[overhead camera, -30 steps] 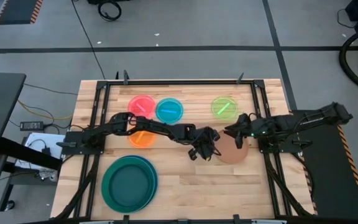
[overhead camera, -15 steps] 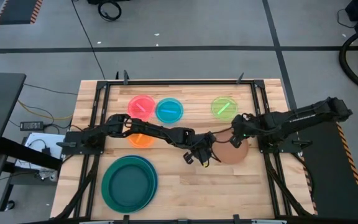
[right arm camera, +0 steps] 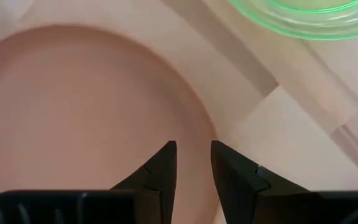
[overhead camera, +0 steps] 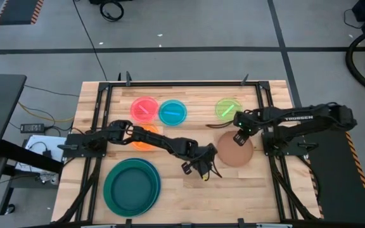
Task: Stack plastic plates
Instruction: Stack the light orange plate on top of the dark green plate
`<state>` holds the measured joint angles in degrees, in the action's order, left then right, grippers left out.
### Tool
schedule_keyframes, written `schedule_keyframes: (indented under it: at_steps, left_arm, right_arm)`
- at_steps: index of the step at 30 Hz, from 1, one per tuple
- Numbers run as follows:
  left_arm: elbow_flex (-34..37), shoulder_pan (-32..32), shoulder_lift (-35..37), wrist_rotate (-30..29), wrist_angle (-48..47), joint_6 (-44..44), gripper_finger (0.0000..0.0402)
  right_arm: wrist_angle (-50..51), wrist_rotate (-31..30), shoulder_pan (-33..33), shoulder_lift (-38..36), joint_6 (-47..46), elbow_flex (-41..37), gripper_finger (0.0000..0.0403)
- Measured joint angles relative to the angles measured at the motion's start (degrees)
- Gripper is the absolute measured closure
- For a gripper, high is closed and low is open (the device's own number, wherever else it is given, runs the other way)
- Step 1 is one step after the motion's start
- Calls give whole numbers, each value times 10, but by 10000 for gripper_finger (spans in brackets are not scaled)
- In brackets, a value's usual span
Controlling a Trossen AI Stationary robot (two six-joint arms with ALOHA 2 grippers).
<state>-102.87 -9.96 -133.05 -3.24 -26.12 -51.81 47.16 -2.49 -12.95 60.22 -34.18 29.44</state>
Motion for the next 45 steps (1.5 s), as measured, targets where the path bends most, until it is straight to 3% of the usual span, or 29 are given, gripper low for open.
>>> schedule_keyframes:
  at_steps: [9,19,31,39,45]
  left_arm:
    - [0,3,0,0,-2,-4,299]
    - [0,-9,1,-3,-71,98,308]
    - [2,-27,4,0,-71,134,309]
    - [2,-27,4,0,-34,136,309]
    - [2,-36,4,-87,13,86,308]
  right_arm:
    - [25,-8,-36,77,52,59,294]
    - [32,18,-38,226,256,166,294]
    - [39,37,-37,281,447,187,294]
    - [29,36,-36,319,475,187,308]
    - [24,38,-36,331,445,189,353]
